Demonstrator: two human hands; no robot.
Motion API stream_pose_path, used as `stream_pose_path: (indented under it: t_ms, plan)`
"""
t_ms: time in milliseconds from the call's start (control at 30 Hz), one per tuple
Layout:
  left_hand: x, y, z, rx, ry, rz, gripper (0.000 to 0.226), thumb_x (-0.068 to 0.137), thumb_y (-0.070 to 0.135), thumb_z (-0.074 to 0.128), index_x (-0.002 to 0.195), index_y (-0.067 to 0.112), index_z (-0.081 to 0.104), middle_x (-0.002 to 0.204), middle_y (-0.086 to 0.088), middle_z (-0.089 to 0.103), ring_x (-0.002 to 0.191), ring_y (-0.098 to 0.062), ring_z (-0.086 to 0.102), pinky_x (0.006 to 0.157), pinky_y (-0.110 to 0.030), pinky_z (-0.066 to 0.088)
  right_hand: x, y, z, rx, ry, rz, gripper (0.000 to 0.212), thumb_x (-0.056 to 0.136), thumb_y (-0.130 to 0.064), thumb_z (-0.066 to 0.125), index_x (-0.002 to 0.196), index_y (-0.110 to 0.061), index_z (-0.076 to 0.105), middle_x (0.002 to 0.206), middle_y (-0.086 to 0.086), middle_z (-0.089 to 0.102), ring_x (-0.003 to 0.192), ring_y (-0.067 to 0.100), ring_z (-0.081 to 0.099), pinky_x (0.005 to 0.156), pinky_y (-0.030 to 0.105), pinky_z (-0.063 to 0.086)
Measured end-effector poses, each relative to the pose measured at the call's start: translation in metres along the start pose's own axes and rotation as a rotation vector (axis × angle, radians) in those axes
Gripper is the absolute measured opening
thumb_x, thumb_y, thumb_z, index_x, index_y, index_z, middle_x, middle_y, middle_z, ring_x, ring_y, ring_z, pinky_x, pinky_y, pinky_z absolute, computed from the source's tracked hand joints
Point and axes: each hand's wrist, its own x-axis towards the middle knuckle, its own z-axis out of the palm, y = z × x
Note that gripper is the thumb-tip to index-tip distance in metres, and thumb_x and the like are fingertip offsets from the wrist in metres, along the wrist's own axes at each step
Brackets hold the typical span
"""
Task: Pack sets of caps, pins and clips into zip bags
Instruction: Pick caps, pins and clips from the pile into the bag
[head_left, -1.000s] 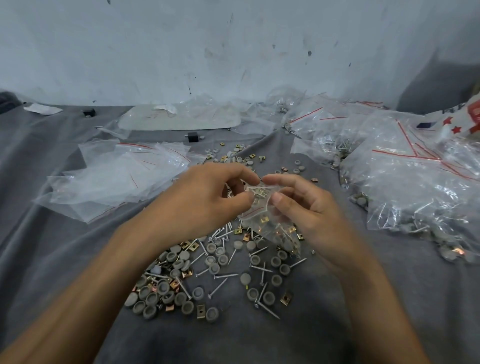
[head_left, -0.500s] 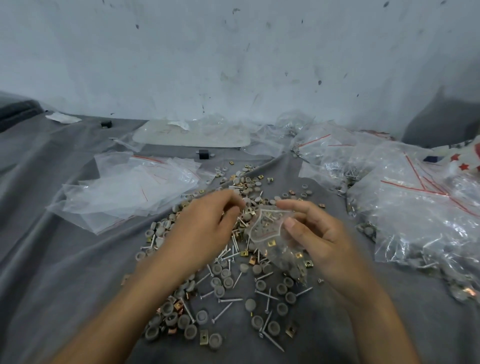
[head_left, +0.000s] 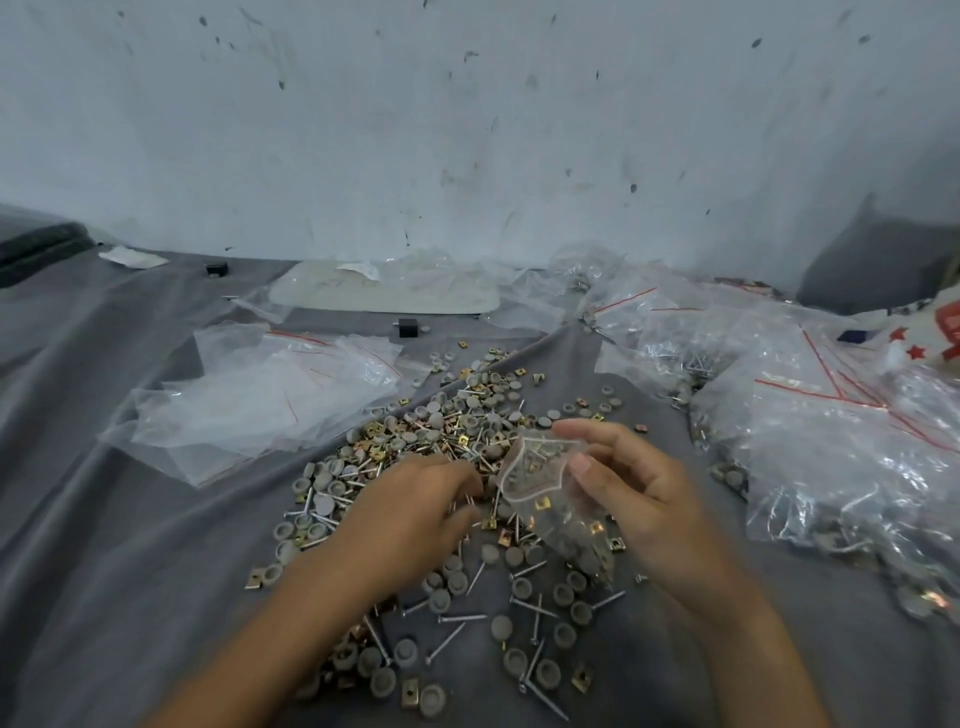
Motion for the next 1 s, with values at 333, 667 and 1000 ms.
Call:
stream_pose_path:
  t_ms: [333,667,1000]
  plan:
    - [-0.011,0.007,0.008,0.015,-0.256,0.101,0.041,0.088,0.053,0.068,0.123,0.036,0.056,0.115,0.015,0.059,0.106,-0.010,0.055,0.089,-0.035,0.051,-0.005,-0.010,0.004,0.049,0.043,0.006,0.027,0.096,-0.009,0.061,0.113,-0.025,0.074,0.088,0.006,0.068,0.080,0.012,0.064,0.071,0.020,0.053]
    - [-0.005,0.007,-0.014,-0.199,0.198,0.003,0.015,0.098,0.048,0.054,0.107,0.041,0.064,0.091,0.025,0.061,0.083,0.006,0.057,0.077,-0.022,0.052,-0.005,-0.009,0.003,0.044,0.011,0.009,0.029,0.085,-0.034,0.064,0.112,-0.038,0.075,0.093,0.008,0.068,0.084,0.012,0.065,0.074,0.022,0.053]
    - [-0.005,0.027,-0.051,-0.714,0.179,0.091,0.038,0.089,0.043,0.071,0.126,0.046,0.060,0.091,0.016,0.067,0.070,-0.003,0.061,0.062,-0.019,0.051,-0.004,-0.006,0.005,0.039,-0.001,-0.004,0.029,0.084,-0.037,0.065,0.111,-0.041,0.074,0.093,0.002,0.070,0.083,0.013,0.065,0.075,0.022,0.053]
